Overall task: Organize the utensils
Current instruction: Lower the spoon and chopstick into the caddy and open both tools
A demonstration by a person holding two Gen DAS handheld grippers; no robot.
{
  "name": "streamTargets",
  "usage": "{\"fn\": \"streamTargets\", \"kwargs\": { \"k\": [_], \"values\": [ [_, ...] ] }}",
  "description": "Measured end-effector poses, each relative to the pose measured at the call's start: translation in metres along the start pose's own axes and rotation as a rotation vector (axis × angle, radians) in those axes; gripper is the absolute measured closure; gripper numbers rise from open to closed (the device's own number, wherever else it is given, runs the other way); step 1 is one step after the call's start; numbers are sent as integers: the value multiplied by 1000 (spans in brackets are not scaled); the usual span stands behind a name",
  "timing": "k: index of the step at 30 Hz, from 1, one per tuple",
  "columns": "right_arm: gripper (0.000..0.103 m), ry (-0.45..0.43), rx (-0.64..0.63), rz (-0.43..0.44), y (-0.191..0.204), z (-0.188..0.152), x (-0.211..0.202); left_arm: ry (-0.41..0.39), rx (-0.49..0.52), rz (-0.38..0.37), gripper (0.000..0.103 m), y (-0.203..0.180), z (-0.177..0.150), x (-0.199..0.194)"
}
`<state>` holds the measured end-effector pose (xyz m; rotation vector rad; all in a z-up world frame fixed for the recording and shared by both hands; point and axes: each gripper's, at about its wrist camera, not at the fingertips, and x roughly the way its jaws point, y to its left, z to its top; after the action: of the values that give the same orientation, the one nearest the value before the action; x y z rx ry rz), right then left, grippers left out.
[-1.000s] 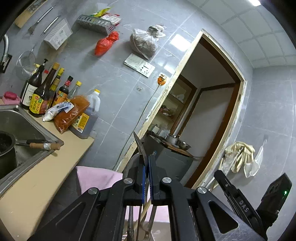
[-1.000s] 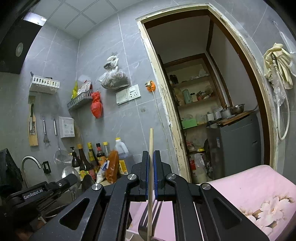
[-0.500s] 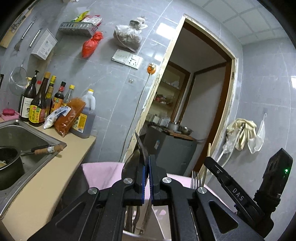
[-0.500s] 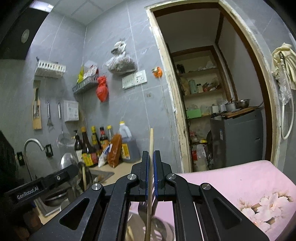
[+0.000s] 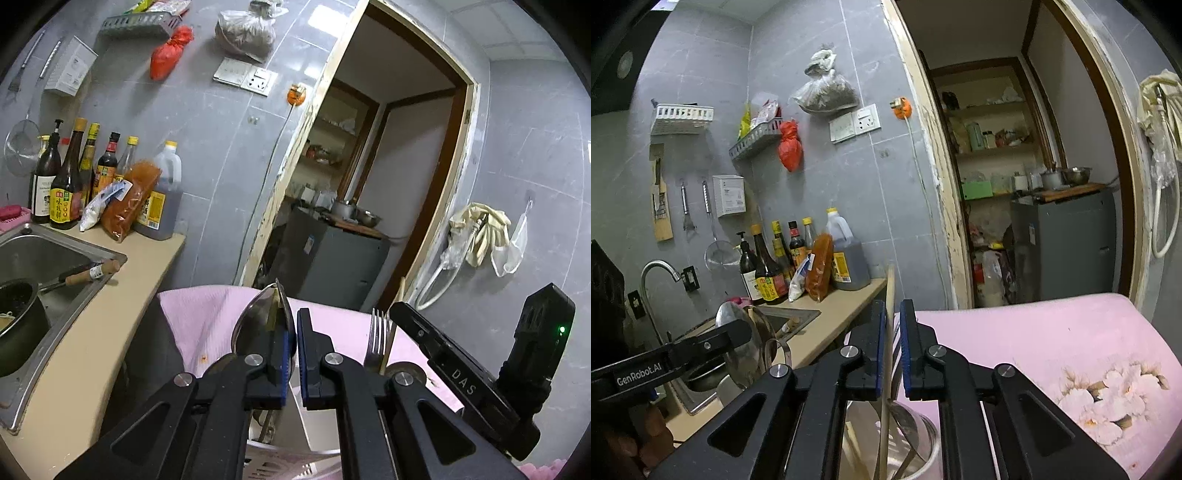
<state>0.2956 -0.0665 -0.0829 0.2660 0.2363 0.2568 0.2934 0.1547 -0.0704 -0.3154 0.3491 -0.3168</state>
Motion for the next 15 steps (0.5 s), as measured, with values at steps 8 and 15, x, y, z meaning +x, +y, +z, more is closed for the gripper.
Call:
{"fn": "streamTargets", "kwargs": {
  "k": [8, 15],
  "values": [
    [78, -7, 57, -7, -7, 17, -25, 25, -9, 20, 68, -10, 11, -14],
    [55, -20, 63, -30, -18, 39, -71, 15, 39, 85, 55, -42, 21, -38]
  ]
}}
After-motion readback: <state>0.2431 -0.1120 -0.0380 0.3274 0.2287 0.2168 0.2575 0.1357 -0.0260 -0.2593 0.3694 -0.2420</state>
